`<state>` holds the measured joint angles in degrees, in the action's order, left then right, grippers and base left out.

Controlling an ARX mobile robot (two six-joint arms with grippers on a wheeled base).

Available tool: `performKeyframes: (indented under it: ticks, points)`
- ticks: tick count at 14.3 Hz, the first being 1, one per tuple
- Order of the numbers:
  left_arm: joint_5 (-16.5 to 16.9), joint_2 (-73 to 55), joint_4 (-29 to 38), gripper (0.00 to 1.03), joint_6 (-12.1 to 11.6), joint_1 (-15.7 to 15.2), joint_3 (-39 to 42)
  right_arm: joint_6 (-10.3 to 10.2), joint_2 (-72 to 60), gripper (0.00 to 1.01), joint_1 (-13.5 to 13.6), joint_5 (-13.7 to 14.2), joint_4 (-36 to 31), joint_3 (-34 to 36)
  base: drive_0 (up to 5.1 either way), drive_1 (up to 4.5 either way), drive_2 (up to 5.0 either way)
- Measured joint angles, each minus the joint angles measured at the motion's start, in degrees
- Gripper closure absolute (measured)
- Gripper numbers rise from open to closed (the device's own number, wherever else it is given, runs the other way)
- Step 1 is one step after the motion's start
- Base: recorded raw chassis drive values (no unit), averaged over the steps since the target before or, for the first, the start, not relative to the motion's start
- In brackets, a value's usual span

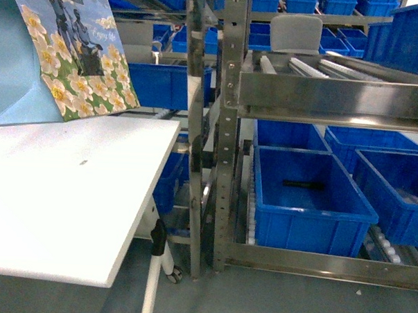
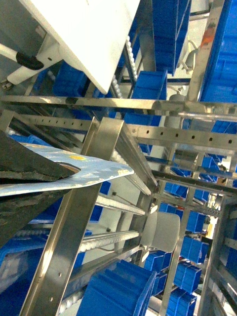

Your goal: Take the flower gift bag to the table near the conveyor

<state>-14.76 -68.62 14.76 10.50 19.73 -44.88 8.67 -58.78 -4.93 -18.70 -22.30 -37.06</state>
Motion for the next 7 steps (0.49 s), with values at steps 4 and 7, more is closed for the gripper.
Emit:
performKeyframes:
  ticks: [4,7]
  points:
    - [0.0,0.0,0.0,1.01,0.0,0.1,0.0,0.0,0.0,0.99,0.0,0.0,0.0,0.0,-4.9,2.43,2.4]
    - [0.0,0.0,-0.1,1.01,0.0,0.0,0.0,0.0,0.0,0.99,0.0,0.0,0.1,0.0,-4.9,2.47,2.5]
